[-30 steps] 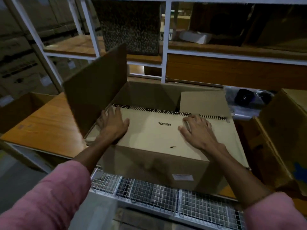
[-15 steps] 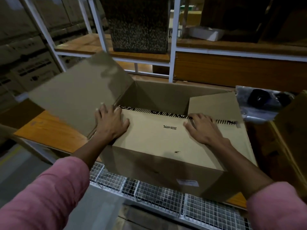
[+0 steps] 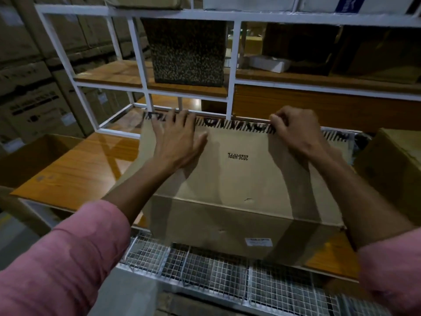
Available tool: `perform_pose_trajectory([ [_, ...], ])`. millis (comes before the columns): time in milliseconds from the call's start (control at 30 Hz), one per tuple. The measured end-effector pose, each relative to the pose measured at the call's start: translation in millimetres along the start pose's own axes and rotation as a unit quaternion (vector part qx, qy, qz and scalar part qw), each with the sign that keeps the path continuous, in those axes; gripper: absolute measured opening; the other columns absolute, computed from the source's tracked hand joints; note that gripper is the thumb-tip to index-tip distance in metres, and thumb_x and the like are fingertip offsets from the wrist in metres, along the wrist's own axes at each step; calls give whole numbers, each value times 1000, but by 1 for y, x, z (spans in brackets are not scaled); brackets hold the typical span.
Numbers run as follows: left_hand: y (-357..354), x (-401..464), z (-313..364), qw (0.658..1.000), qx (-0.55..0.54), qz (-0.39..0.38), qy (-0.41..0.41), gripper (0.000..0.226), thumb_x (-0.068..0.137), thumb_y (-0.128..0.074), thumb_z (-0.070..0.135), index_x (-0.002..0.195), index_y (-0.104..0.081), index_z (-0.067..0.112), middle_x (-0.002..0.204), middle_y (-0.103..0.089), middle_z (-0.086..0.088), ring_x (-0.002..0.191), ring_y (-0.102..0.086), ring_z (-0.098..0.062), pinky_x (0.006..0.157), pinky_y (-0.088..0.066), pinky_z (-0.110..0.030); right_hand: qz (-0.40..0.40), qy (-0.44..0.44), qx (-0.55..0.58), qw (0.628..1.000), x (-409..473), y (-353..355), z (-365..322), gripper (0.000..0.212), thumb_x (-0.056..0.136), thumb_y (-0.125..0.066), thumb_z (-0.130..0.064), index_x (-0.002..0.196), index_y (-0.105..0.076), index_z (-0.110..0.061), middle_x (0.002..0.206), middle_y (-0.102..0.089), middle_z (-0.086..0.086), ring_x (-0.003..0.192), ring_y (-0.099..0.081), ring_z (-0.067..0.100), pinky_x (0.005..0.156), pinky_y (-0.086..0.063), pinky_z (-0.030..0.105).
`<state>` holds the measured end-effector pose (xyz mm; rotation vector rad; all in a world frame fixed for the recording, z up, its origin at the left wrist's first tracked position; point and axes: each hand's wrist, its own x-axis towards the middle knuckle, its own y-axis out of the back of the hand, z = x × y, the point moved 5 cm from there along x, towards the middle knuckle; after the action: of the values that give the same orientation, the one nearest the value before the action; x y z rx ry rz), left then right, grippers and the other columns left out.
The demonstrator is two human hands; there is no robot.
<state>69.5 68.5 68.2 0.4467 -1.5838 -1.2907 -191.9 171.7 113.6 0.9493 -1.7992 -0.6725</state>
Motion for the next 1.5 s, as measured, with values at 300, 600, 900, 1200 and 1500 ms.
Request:
perform_pose_trajectory([
  [300, 101, -8, 25, 994, 10, -98, -35, 43, 101, -37, 43, 70, -47, 14, 84, -53, -13, 77, -52, -29, 72, -44, -39, -331, -84, -78, 937, -40, 58, -57, 24, 105, -45, -32, 118, -62, -23, 103, -60, -5, 92, -56, 9, 73, -41, 29],
  [600, 92, -85, 37, 874, -115, -464, -83, 25, 104, -43, 44, 103, -61, 27, 109, -61, 1, 100, -59, -14, 85, -47, -34, -479, -102, -7, 872, -117, 17, -84, 31, 104, -49, -29, 134, -55, -30, 126, -56, -7, 109, -57, 11, 94, -51, 34],
  [900, -38, -130, 25, 921, -17, -368, -125, 27, 101, -48, 45, 106, -53, 19, 117, -65, -11, 96, -58, -29, 81, -44, -41, -374, -56, -141, 915, -180, -93, -40, 43, 103, -45, -42, 138, -45, -18, 134, -57, 10, 116, -55, 29, 97, -45, 43],
  [1200, -72, -137, 22, 965, 20, -220, -141, 27, 103, -43, 40, 118, -56, 21, 116, -69, -9, 109, -63, -32, 88, -37, -41, -347, -29, -104, 932, -154, -153, -90, 44, 104, -25, -45, 120, -56, -18, 123, -64, 13, 111, -61, 35, 87, -45, 42],
  [1500, -78, -135, -8, 972, 3, -195, -135, 32, 100, -45, 52, 110, -57, 24, 113, -70, -6, 106, -64, -29, 84, -34, -40, -342, -108, -207, 910, -126, -166, -79, 68, 102, -22, -54, 156, -25, -14, 164, 3, 25, 142, 30, 48, 113, 14, 65],
])
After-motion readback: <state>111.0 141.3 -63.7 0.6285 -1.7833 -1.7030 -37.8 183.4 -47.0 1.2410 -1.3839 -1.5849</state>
